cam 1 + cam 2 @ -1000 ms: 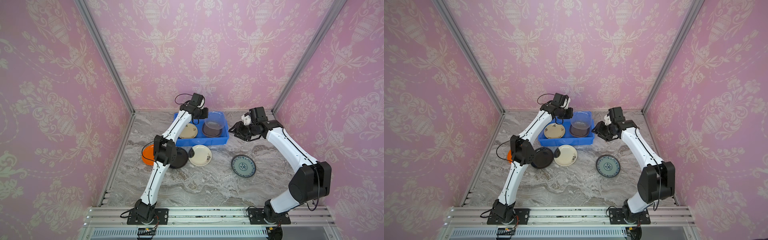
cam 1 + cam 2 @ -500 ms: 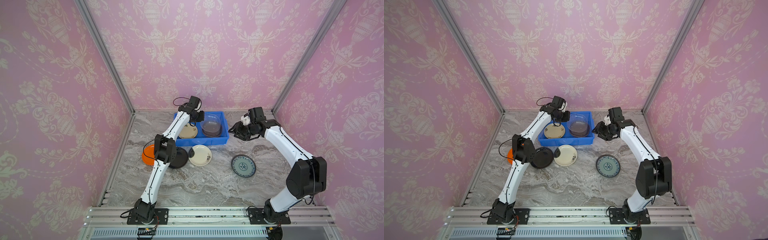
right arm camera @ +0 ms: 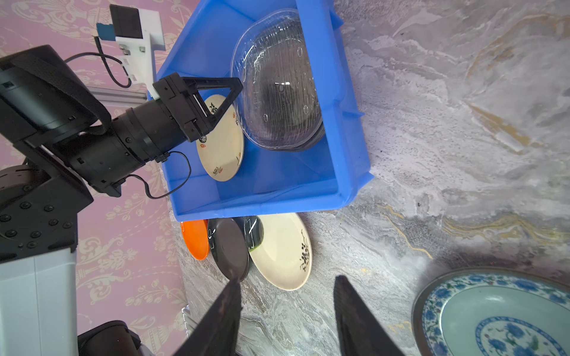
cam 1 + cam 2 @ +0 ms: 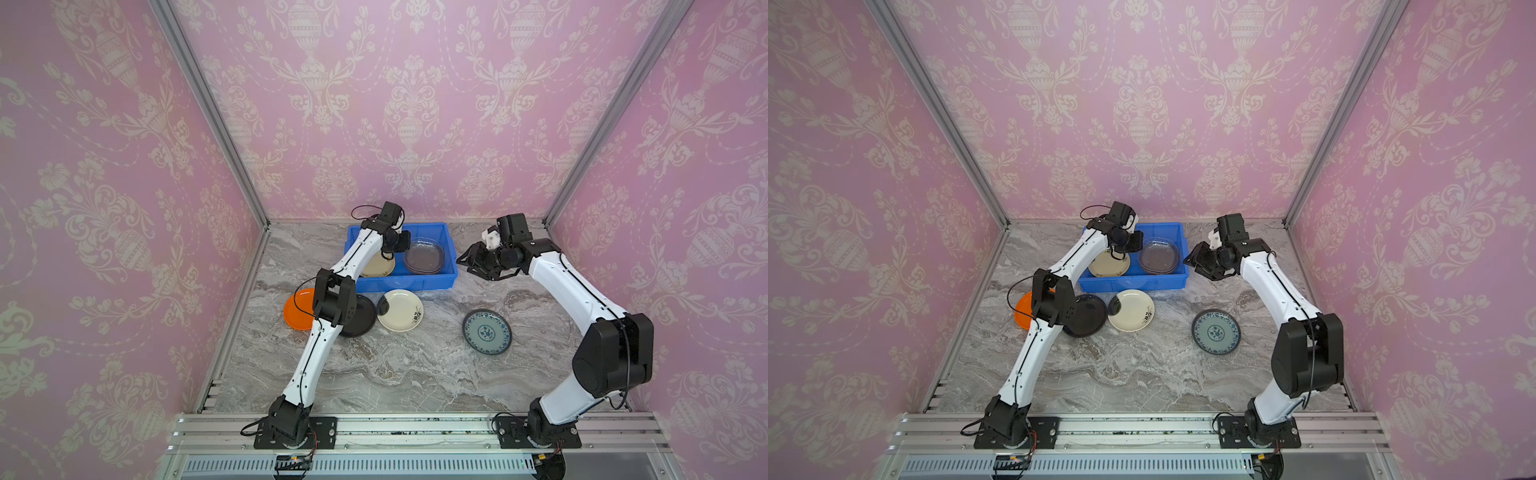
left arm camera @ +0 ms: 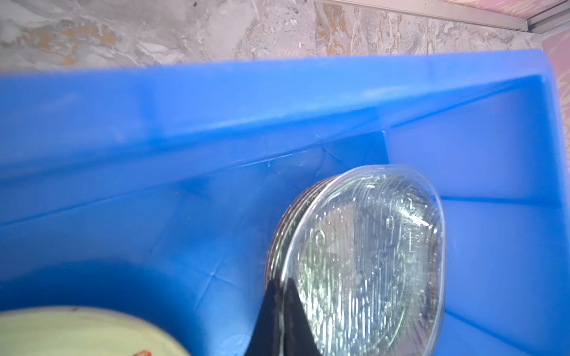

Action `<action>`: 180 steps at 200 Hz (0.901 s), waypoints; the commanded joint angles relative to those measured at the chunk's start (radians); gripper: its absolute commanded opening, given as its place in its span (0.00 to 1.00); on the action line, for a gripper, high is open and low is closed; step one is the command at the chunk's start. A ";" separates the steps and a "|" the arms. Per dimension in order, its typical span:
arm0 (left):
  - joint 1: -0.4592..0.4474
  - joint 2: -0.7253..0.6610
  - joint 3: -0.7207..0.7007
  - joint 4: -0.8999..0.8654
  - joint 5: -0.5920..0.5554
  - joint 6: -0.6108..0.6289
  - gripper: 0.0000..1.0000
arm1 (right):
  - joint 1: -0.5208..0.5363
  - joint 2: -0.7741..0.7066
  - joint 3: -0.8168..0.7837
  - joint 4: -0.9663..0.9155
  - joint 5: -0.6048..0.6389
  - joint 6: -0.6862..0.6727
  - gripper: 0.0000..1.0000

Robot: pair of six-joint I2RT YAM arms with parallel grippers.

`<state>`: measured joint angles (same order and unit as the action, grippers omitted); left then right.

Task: Place the plates into the plastic bin on the countertop
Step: Place the plate in the plastic bin.

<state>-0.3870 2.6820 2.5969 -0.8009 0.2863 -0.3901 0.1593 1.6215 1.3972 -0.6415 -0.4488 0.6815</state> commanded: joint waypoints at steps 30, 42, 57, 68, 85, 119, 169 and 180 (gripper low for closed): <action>0.000 0.023 0.020 -0.001 0.015 -0.007 0.15 | 0.003 -0.031 -0.011 0.009 -0.003 0.019 0.50; -0.001 0.013 0.020 -0.001 0.012 -0.002 0.44 | 0.002 -0.038 -0.016 0.009 -0.003 0.020 0.50; -0.001 -0.006 0.019 0.001 -0.001 0.006 0.70 | 0.004 -0.045 -0.019 0.015 -0.002 0.024 0.50; -0.001 -0.024 0.017 0.007 -0.007 0.012 0.75 | 0.006 -0.051 -0.020 0.015 0.000 0.025 0.50; -0.003 -0.054 0.012 0.020 -0.018 0.013 0.79 | 0.009 -0.060 -0.021 0.014 0.001 0.024 0.50; -0.012 -0.108 -0.027 0.074 -0.006 0.018 0.82 | 0.009 -0.080 -0.039 0.016 0.008 0.018 0.50; -0.045 -0.088 -0.030 0.100 -0.005 0.022 0.87 | 0.009 -0.133 -0.129 0.034 0.041 0.017 0.49; -0.051 -0.084 -0.043 0.119 0.008 0.010 0.87 | 0.009 -0.142 -0.149 0.041 0.041 0.020 0.49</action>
<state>-0.4225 2.6202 2.5656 -0.7074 0.2817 -0.3752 0.1623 1.5249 1.2900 -0.6201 -0.4294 0.6888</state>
